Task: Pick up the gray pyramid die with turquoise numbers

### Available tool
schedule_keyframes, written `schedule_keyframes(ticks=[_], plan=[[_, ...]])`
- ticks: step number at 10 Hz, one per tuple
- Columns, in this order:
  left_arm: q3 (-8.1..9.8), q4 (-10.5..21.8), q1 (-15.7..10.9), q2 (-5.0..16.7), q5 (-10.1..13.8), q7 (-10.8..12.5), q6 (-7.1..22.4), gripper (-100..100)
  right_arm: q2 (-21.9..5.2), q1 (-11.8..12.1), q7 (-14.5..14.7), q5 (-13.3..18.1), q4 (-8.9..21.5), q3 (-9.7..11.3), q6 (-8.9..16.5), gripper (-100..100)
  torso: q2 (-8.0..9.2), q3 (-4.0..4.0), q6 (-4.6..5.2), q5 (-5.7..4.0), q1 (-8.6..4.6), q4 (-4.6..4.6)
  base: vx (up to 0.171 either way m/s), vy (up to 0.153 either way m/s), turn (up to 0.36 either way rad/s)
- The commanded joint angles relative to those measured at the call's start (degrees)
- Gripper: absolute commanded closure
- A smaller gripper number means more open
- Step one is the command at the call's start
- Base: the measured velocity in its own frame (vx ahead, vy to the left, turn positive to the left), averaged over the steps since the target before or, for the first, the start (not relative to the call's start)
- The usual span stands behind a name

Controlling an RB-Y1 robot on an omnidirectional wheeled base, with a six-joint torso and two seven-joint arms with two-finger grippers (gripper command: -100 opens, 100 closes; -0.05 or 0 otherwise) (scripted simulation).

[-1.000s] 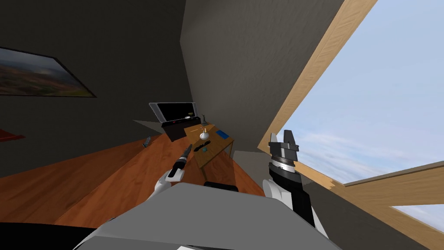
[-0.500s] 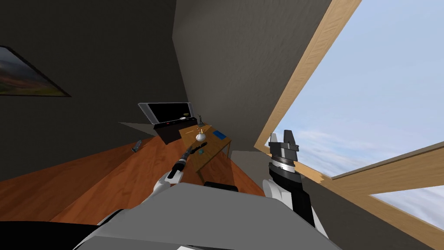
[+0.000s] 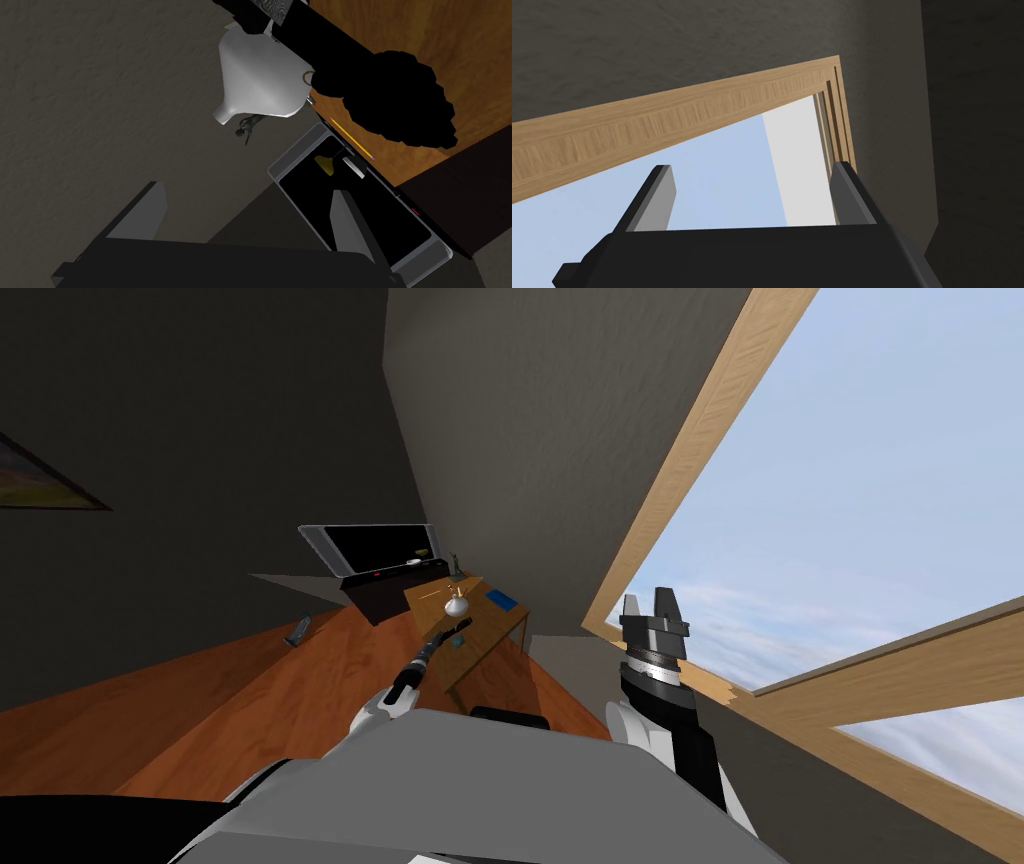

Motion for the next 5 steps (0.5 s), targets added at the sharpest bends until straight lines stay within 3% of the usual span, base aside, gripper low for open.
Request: schedule_keyframes(ticks=[1,2,5], plan=[[-0.21,2.38,-0.41,0.02,-0.13,-0.61,-0.37,-100,0.0,0.0,0.0,0.0,0.0,0.0,0.0,0,0.0,0.0,0.0,0.0,0.0,0.0,0.036,-0.015,-0.064],[-0.21,2.38,-0.41,0.02,-0.13,-0.61,-0.37,-100,0.0,0.0,0.0,0.0,0.0,0.0,0.0,0,0.0,-0.01,-0.04,0.0,0.0,-0.01,0.016,-0.005,0.016],[-1.28,8.05,-1.7,0.69,-0.68,-2.14,-1.11,-100,0.0,0.01,0.0,0.0,0.0,0.0,0.0,0,-0.02,-0.02,-0.03,0.0,0.01,-0.01,0.043,-0.017,-0.087]])
